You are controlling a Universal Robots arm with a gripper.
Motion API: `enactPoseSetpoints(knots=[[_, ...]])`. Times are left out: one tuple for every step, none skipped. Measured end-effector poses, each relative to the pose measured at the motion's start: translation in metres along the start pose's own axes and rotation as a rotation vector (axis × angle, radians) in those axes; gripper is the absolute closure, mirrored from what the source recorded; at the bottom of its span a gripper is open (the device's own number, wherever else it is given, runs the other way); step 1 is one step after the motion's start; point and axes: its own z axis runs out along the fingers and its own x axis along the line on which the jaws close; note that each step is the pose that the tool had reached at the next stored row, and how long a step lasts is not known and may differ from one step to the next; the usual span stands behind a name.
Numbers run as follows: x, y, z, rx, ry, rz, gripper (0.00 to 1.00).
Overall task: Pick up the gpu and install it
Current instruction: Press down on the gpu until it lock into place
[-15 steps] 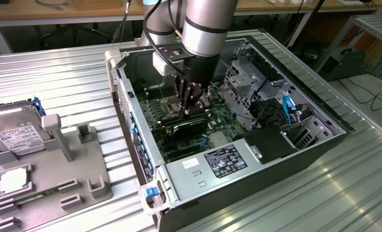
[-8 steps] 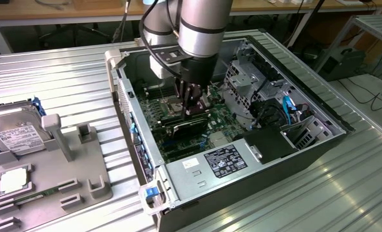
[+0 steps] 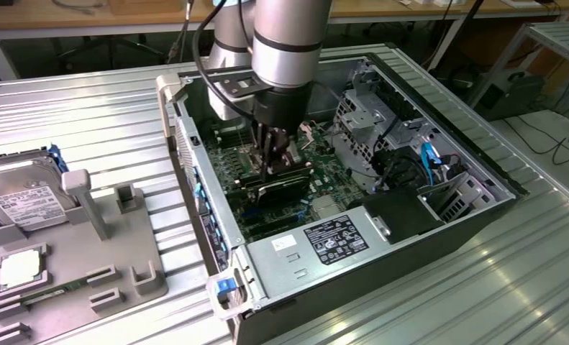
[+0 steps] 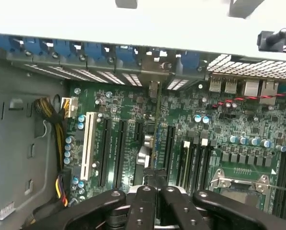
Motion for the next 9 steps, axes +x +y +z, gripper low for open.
enactPoseSetpoints(knots=[[0.0, 0.0, 0.0004, -0.0007, 0.0011, 0.01, 0.89], [0.0, 0.0, 0.0007, -0.0015, 0.0018, 0.019, 0.89], [0.0, 0.0005, 0.0011, -0.002, 0.0024, 0.026, 0.89], [0.0, 0.0021, 0.0013, -0.0025, 0.0027, 0.031, 0.89], [-0.001, 0.0044, 0.0015, -0.0025, 0.0026, 0.031, 0.89], [-0.001, 0.0072, 0.0017, -0.0024, 0.0026, 0.031, 0.89], [-0.001, 0.0101, 0.0019, -0.0025, 0.0026, 0.031, 0.89], [-0.001, 0.013, 0.0022, -0.0025, 0.0026, 0.032, 0.89], [-0.002, 0.0157, 0.0027, -0.0025, 0.0026, 0.032, 0.89]])
